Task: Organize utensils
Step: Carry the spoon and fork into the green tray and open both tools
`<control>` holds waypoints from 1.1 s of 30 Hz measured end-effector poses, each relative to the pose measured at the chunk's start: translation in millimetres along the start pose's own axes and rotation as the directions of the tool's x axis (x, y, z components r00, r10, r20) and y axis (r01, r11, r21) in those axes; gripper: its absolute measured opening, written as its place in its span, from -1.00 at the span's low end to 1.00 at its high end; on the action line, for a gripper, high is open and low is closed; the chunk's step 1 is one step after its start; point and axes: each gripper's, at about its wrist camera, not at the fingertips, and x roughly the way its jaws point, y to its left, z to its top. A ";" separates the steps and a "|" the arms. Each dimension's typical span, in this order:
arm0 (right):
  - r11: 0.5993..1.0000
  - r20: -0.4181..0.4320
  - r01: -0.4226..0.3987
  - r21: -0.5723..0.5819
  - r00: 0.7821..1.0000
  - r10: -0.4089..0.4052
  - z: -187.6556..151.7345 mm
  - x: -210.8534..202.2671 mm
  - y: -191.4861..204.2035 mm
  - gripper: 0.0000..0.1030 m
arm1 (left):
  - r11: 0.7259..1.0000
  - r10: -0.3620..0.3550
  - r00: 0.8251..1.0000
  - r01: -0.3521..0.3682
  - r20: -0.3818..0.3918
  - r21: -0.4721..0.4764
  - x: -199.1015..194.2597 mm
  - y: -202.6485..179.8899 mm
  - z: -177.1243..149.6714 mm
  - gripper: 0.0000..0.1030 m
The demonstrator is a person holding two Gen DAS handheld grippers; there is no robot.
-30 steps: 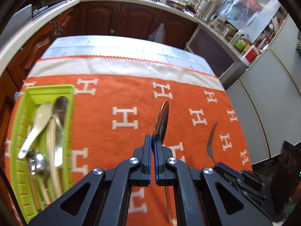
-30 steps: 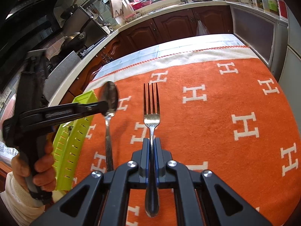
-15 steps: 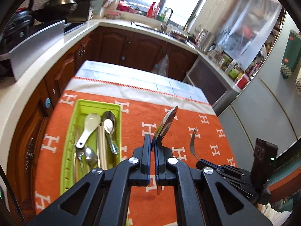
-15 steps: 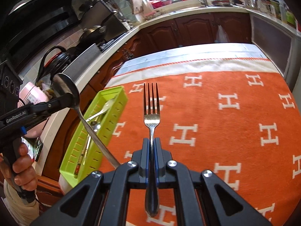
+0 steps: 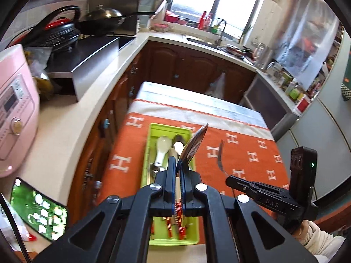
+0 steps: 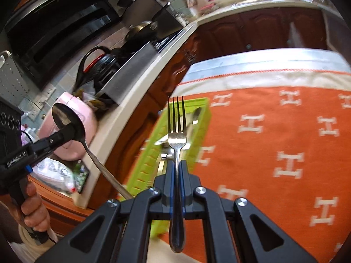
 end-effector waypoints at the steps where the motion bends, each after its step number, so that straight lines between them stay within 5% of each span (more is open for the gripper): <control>1: 1.000 -0.016 -0.020 0.012 1.000 0.020 1.9 9.6 3.8 -0.92 | 1.000 0.010 1.000 -0.010 -0.007 0.003 0.4 1.5 0.1 -0.98; 7: 0.991 -0.055 -0.041 0.124 0.997 0.048 11.7 54.2 8.8 -0.92 | 0.996 0.068 0.993 -0.063 -0.094 0.056 38.9 1.8 -4.5 -0.98; 15: 0.960 -0.100 0.057 0.273 0.995 -0.031 6.9 97.4 -9.6 -0.92 | 0.996 0.089 0.977 -0.088 -0.193 0.018 114.1 11.7 -24.9 -0.98; 26: 0.968 -0.116 0.068 0.241 0.992 -0.041 8.7 97.7 -8.8 -0.84 | 0.997 0.056 0.978 -0.066 -0.200 -0.044 143.7 12.1 -30.3 -0.96; 33: 0.986 -0.096 0.131 0.106 0.988 -0.121 6.5 72.2 1.9 -0.84 | 0.997 0.057 0.980 -0.066 -0.190 -0.042 135.5 0.7 -39.7 -0.20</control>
